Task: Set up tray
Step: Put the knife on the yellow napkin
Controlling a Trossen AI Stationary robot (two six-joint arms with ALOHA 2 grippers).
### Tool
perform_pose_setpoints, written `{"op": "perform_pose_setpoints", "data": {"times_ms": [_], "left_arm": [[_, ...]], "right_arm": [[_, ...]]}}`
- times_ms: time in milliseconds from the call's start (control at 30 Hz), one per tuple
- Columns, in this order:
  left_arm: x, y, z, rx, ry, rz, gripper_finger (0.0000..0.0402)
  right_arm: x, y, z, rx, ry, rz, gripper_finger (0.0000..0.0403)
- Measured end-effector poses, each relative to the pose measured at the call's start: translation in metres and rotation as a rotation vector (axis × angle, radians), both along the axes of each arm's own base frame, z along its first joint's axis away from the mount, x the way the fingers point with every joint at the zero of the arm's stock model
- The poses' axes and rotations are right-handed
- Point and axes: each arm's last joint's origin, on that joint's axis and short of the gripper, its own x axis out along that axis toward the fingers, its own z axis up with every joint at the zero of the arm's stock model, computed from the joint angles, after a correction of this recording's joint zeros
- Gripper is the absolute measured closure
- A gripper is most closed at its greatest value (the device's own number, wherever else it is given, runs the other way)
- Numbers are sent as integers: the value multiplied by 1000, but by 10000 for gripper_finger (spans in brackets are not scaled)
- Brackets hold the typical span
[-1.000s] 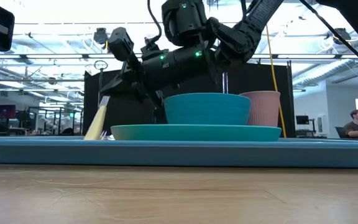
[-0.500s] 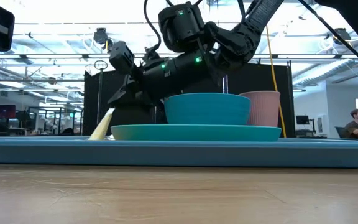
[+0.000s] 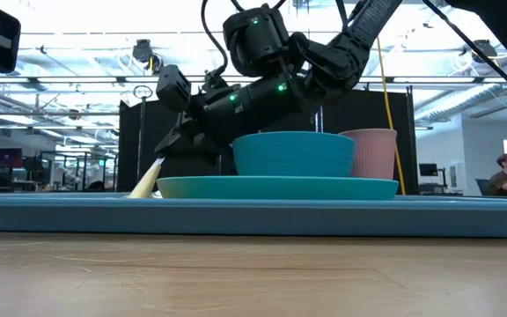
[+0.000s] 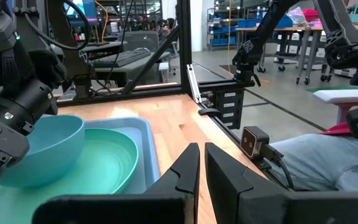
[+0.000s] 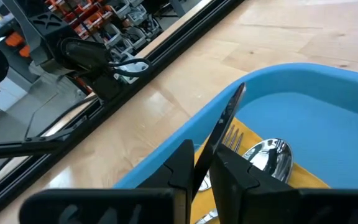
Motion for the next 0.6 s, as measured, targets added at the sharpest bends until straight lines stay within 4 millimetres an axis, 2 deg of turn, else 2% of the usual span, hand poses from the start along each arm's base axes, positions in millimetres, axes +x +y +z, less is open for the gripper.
{"op": "perform_pose_setpoints", "data": {"times_ms": [333,600], "left_arm": [[0,0,0,0,0,0,371],[0,0,0,0,0,0,371]], "right_arm": [[0,0,0,3,-3,1,367],[0,1,-1,2,4,3,336]]}}
